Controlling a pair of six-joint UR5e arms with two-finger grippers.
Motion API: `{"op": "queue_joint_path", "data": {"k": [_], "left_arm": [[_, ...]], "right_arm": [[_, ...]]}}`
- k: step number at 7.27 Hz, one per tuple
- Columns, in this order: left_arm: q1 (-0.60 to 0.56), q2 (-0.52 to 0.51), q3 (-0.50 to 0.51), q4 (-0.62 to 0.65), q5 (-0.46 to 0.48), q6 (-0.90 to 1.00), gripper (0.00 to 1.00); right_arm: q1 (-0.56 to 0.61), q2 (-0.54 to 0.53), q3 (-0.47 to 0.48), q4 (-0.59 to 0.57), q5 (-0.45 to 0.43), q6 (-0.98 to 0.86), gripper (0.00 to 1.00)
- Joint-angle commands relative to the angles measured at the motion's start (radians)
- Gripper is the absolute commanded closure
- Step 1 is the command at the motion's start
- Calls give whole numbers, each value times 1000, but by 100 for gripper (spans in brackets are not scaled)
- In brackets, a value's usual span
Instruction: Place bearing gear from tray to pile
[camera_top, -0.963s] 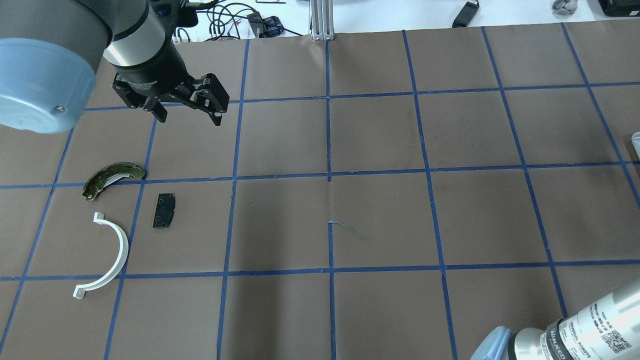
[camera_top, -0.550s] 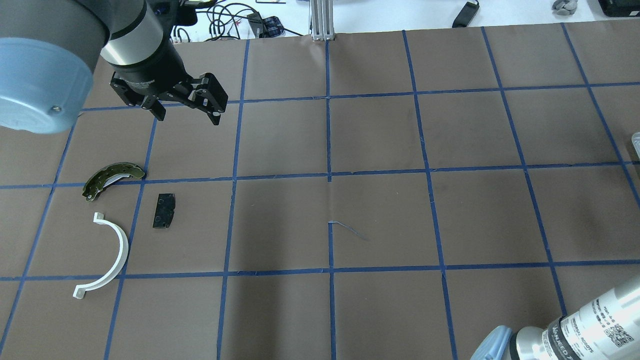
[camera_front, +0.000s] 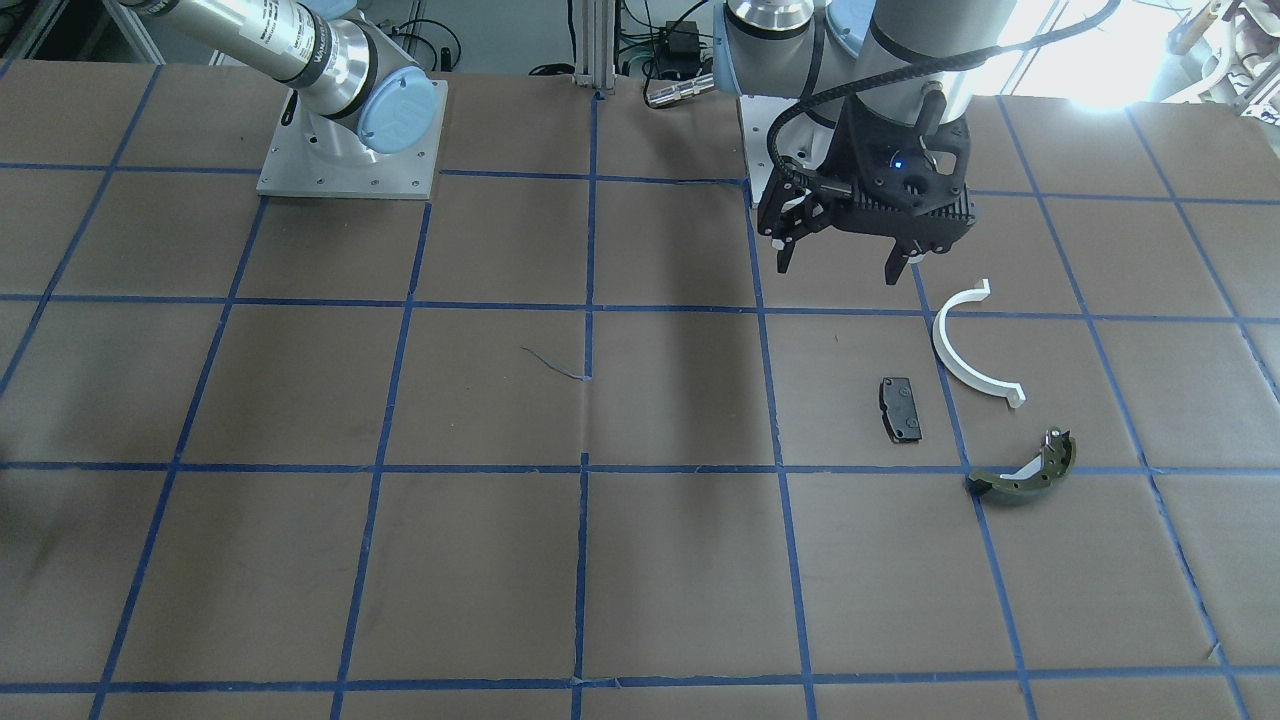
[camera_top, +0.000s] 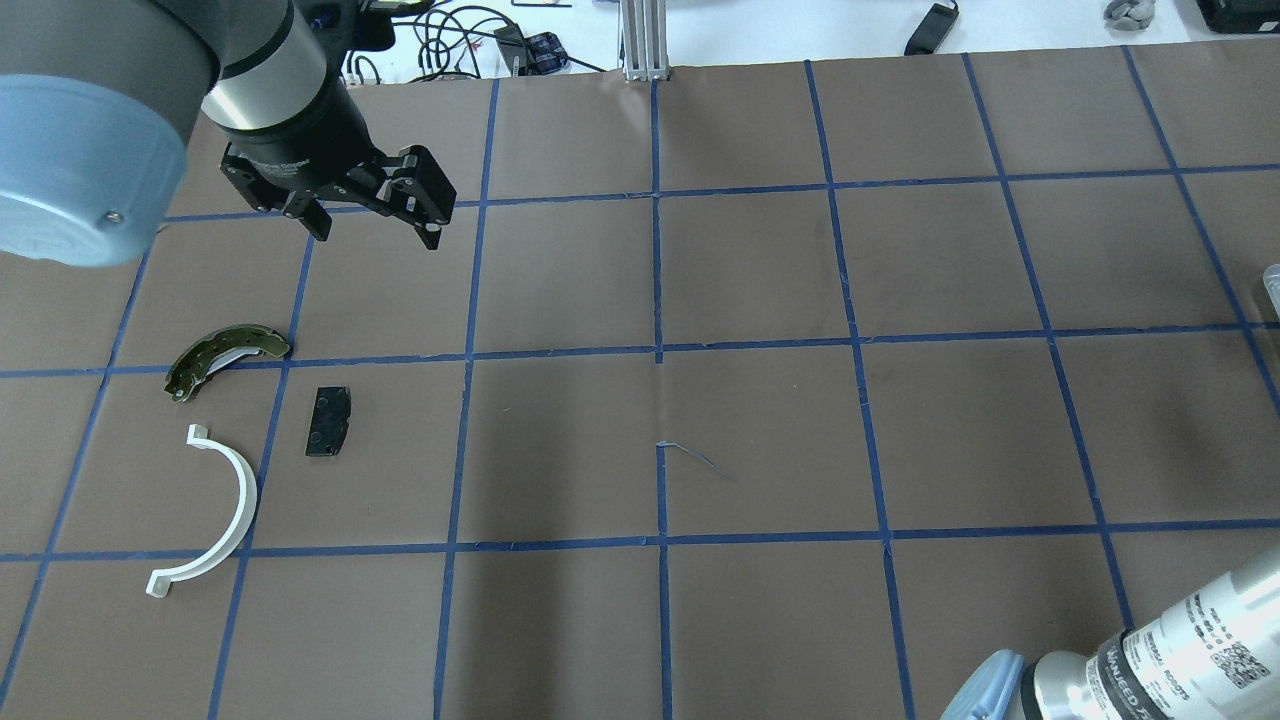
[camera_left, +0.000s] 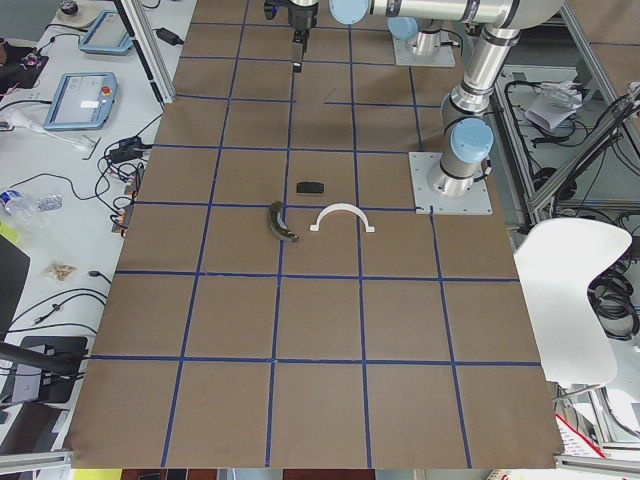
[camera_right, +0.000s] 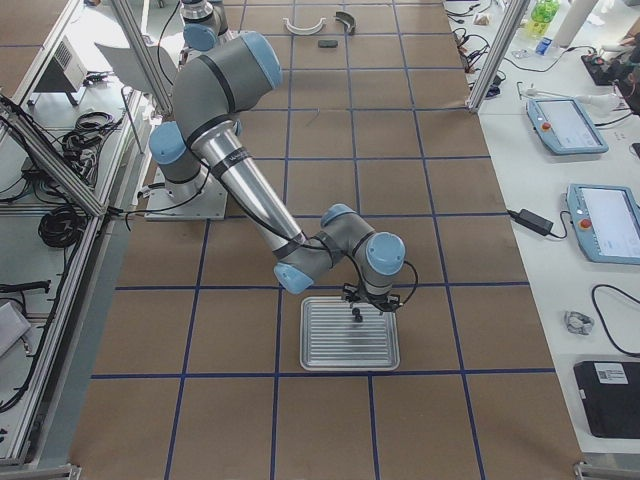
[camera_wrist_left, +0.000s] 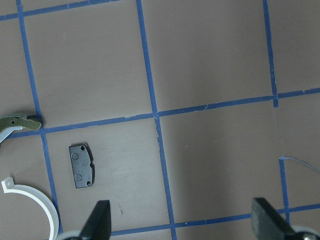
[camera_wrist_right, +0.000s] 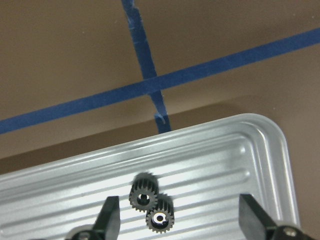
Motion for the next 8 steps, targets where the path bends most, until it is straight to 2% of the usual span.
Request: {"op": "queue_joint_path", "data": {"k": [1, 3, 6, 8], "left_arm": [[0, 0, 1, 1, 0, -1, 0], [0, 2, -4, 1, 0, -3, 0], [2, 2, -2, -1, -2, -1, 0], [2, 2, -2, 1, -2, -1, 0]], "right_arm": [[-15, 9, 4, -1, 3, -53, 19], [-19, 23, 1, -2, 3, -67, 21], [-30, 32, 3, -20, 4, -93, 31], [-32, 38, 3, -36, -5, -98, 33]]}}
